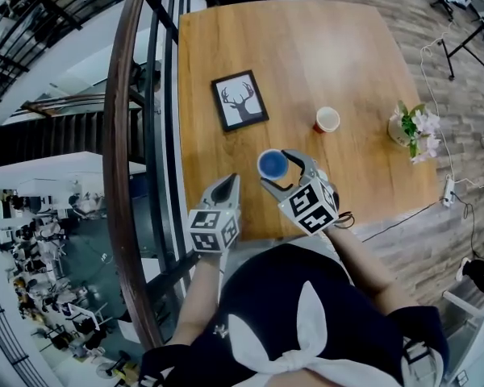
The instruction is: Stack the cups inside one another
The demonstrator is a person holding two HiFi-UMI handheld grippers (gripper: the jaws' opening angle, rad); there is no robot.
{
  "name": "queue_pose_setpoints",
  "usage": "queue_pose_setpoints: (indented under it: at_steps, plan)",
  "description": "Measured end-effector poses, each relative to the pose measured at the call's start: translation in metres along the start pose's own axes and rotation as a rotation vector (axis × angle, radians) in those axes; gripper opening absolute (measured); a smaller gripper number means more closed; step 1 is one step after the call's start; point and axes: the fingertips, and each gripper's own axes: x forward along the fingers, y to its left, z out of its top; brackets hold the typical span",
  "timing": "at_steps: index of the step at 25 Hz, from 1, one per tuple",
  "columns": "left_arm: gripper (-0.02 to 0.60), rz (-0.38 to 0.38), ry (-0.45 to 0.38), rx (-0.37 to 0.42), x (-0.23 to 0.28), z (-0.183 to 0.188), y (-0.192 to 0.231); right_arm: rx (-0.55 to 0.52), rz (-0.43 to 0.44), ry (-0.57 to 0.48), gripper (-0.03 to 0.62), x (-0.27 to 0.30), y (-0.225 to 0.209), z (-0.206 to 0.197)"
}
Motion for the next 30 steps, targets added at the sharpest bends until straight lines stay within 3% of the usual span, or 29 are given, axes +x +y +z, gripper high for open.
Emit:
queue_pose_setpoints:
  at_steps: [15,30]
  plan:
    - [0.017,-0.067,0.031,0.05,0.03,0.005,-0.051,0.04,-0.04,-0.009,0.328,-0.033,-0.031,-0.02]
    - [0.017,-0.11,0.035,0.092,0.054,0.013,-0.088,0.115,-0.143,-0.054,0.328,-0.069,-0.089,-0.035]
